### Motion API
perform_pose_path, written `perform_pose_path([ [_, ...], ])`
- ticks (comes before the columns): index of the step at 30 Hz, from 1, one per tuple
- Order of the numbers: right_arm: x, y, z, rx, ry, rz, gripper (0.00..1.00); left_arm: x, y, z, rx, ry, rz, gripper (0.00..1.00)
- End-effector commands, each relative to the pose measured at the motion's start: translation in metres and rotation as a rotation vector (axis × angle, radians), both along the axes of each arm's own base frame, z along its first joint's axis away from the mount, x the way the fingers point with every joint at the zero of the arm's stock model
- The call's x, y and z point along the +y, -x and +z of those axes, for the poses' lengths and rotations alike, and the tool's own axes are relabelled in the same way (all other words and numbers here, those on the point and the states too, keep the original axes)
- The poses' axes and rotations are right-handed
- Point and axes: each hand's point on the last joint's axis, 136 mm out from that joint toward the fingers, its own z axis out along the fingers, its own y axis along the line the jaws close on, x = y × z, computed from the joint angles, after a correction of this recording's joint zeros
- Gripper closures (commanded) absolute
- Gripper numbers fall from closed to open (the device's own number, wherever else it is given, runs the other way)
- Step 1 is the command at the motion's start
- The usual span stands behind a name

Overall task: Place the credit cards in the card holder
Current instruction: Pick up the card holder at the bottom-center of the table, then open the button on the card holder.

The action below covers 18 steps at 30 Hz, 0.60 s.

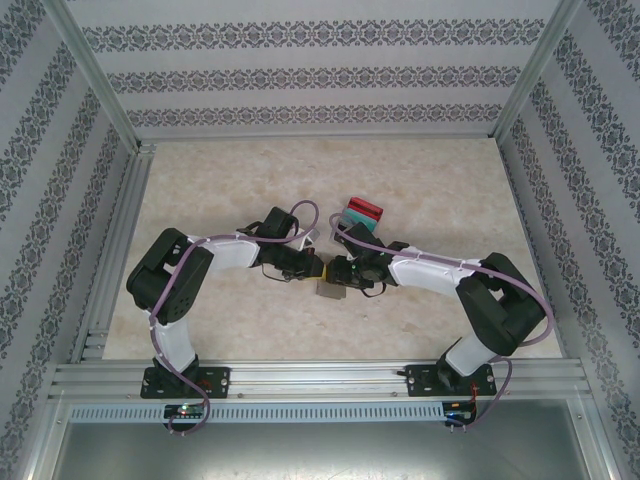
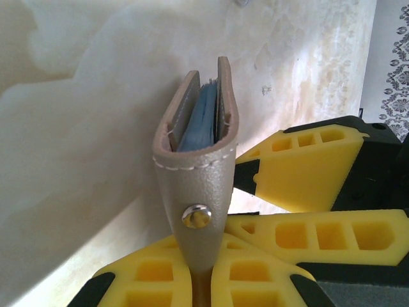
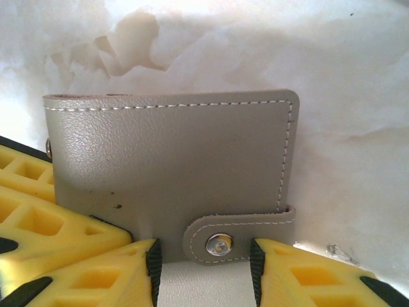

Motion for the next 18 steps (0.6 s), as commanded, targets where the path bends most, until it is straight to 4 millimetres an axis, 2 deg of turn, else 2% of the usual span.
perform_pose_path([
  [1, 0.001, -0.004, -0.013, 0.002, 0.063, 0.028, 0.59, -0.013, 0.004, 0.017, -0.051, 0.063, -0.042, 0.95],
  [4, -0.010, -0.002, -0.031, 0.036, 0.145, 0.009, 0.61, -0.017, 0.004, 0.023, -0.048, 0.086, -0.057, 0.95],
  [7, -0.019, -0.002, -0.038, 0.034, 0.193, -0.005, 0.67, -0.016, 0.005, 0.024, -0.050, 0.080, -0.061, 0.97],
  [8, -0.023, -0.003, -0.037, 0.027, 0.221, -0.007, 0.72, -0.016, 0.005, 0.025, -0.051, 0.077, -0.063, 0.97],
  [9, -0.027, -0.003, -0.036, 0.019, 0.239, -0.006, 0.81, -0.015, 0.006, 0.025, -0.051, 0.075, -0.066, 0.97],
  [10, -0.031, -0.004, -0.036, 0.011, 0.257, -0.011, 0.84, -0.014, 0.007, 0.023, -0.049, 0.069, -0.063, 0.98],
  [15, -0.051, -0.007, -0.027, -0.014, 0.318, -0.027, 0.94, -0.010, 0.011, 0.019, -0.036, 0.047, -0.062, 1.00],
  [18, -0.064, -0.007, -0.024, -0.014, 0.308, -0.058, 0.95, -0.006, 0.013, 0.014, -0.032, 0.020, -0.060, 1.00],
])
